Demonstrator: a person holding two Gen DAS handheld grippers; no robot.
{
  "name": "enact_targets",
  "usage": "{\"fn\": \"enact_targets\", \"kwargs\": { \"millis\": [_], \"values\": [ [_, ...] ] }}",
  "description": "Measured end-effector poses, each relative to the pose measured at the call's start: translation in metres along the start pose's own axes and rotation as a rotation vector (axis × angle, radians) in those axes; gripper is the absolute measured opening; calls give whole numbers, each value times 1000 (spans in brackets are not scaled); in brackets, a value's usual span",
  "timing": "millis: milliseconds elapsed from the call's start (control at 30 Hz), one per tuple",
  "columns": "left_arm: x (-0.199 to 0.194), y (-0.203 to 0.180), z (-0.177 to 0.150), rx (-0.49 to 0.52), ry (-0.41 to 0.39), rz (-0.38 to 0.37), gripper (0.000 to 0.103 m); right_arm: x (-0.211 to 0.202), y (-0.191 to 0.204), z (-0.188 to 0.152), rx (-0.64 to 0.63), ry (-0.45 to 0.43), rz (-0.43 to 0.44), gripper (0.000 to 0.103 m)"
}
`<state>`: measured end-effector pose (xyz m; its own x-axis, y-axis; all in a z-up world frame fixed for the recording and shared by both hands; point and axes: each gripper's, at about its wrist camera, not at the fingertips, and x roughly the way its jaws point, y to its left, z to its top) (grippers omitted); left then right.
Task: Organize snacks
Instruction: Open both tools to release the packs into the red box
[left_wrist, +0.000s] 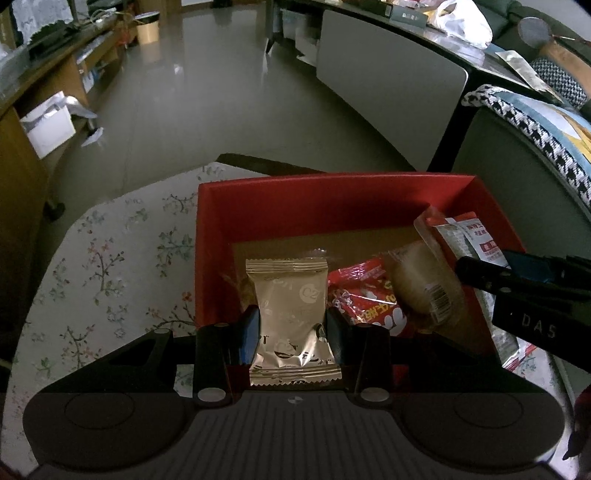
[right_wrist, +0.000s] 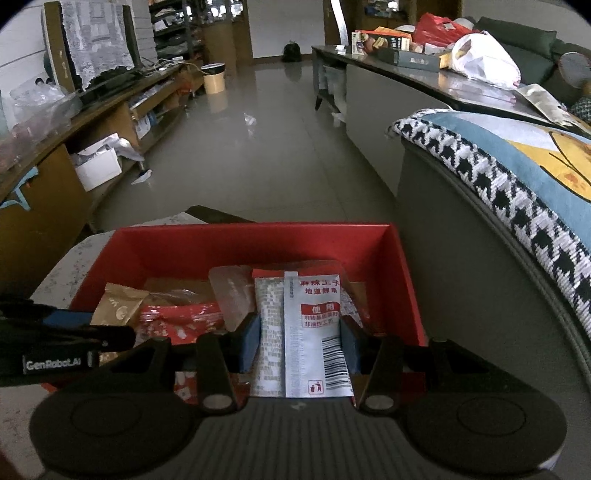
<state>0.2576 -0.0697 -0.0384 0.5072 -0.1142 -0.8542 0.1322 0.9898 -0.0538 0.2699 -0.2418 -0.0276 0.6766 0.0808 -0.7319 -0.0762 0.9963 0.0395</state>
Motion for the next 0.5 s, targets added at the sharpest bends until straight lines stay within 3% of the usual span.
{"fn": "enact_targets", "kwargs": {
  "millis": [500],
  "values": [
    [10,-1,-2,-2,10,18,48,18,6,1,-41,-23,-47,54]
  ]
}}
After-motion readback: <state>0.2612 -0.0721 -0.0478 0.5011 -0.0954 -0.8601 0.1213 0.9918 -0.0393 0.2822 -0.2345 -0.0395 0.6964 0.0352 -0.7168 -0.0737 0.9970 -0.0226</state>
